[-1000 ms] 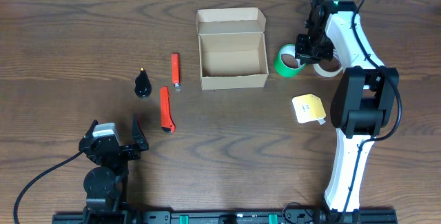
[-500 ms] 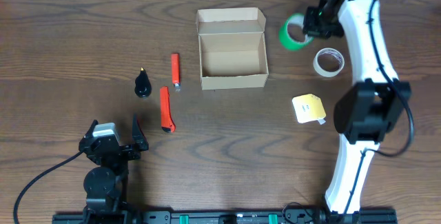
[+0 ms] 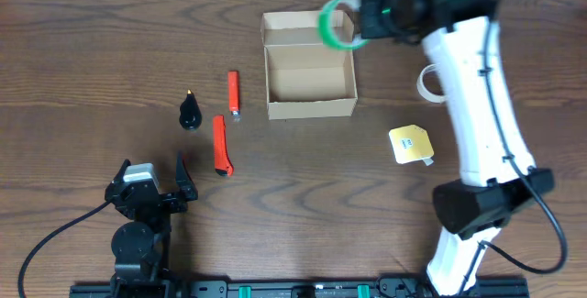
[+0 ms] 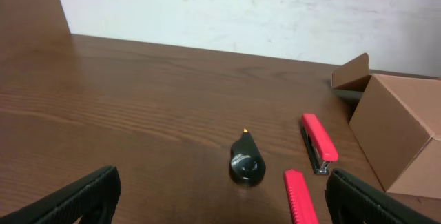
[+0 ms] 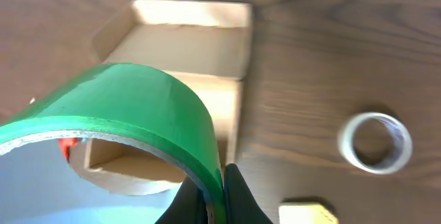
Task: Pack container
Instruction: 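Carry green tape into the cardboard box and release it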
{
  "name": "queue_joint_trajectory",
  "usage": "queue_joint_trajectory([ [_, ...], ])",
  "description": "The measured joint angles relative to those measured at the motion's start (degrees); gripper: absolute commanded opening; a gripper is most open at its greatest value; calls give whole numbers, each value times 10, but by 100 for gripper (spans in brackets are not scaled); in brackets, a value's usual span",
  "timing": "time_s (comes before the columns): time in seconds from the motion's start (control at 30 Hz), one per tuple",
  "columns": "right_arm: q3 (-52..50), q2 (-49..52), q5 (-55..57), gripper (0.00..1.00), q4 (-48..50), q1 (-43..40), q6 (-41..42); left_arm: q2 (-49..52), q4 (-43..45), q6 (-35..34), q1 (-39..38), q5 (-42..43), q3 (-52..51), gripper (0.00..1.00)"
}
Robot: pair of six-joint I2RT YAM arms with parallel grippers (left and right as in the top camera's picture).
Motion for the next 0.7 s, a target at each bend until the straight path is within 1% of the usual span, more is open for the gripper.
queue_joint_trajectory([
  [0.17, -1, 38, 43, 1, 32, 59, 0, 0, 0, 0, 0, 0, 0, 95],
  [0.33, -1, 98, 80, 1, 56, 96, 0, 0, 0, 0, 0, 0, 0, 95],
  [0.57, -4, 172, 100, 1, 63, 100, 0, 0, 0, 0, 0, 0, 0, 95],
  [0.7, -5, 194, 102, 2, 63, 99, 0, 0, 0, 0, 0, 0, 0, 95],
])
